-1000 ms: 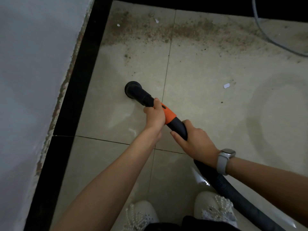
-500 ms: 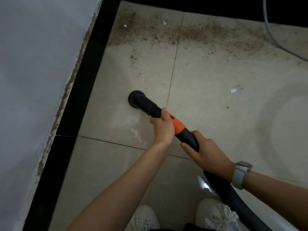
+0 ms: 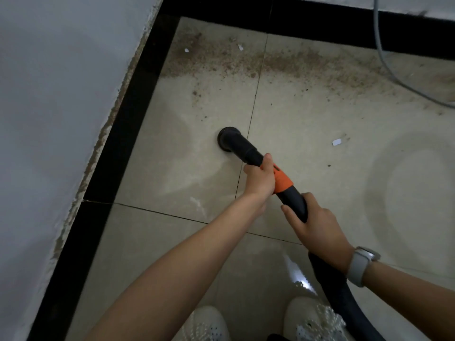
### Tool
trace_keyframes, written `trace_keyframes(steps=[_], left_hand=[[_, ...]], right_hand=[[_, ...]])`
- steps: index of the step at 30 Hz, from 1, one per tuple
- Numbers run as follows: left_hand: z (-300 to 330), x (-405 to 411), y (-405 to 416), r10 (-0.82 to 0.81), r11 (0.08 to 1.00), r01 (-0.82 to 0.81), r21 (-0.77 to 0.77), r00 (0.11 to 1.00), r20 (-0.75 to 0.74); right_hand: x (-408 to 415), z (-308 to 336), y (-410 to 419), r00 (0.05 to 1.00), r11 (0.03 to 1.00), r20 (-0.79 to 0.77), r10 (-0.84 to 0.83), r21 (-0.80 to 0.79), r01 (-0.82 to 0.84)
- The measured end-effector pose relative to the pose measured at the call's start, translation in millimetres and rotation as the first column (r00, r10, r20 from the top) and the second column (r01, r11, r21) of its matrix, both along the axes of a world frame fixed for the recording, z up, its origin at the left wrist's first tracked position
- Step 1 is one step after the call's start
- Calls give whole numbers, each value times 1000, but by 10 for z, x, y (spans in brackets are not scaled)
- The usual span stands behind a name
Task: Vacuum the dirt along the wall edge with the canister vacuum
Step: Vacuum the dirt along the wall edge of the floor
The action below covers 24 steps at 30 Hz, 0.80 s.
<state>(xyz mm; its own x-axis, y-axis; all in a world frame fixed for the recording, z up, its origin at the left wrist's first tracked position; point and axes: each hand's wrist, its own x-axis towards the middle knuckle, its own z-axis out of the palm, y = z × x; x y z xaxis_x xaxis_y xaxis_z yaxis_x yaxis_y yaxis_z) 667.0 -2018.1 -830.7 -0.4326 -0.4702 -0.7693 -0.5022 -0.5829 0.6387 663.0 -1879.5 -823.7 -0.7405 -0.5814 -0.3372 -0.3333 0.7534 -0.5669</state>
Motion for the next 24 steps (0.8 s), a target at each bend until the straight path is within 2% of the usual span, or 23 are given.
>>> trace_keyframes(steps=[3,5,6,8,10,12,16,21,24], left_hand=[[-25,63,-78,-47,999,48,18,997,-62],[-108,261,-185,-134,983,132,-124,991,-10],[-194,404,-257,-193,942,211,-261,977,95],[-368,723,-437,-255,748,461,-478,864,435],[-518,1033,-619,-220,595,642,-484,709,670],[-625,1245,-761,-215,542,722,-430,614,759],[-719,1345,-868,-235,508,761,-403,573,785],[-739,1332,-867,-244,510,767,-389,563,790],[-714,1306,-874,-249,520,770,-370,551,797]], right_hand=[[-19,0,-28,998,1000,49,-27,-7,27],[-50,-5,-81,996,999,81,-32,-15,33],[-72,-11,-129,996,999,84,-29,-19,31],[-117,-24,-279,997,999,77,-18,-34,21],[-138,-29,-478,998,999,67,17,-38,-14],[-138,-33,-677,996,997,44,80,-23,-79],[-169,-83,-866,988,988,-14,156,1,-156],[-358,-108,-937,1000,1000,-20,-5,-14,5],[-333,-100,-1128,1000,999,15,10,-42,-9]])
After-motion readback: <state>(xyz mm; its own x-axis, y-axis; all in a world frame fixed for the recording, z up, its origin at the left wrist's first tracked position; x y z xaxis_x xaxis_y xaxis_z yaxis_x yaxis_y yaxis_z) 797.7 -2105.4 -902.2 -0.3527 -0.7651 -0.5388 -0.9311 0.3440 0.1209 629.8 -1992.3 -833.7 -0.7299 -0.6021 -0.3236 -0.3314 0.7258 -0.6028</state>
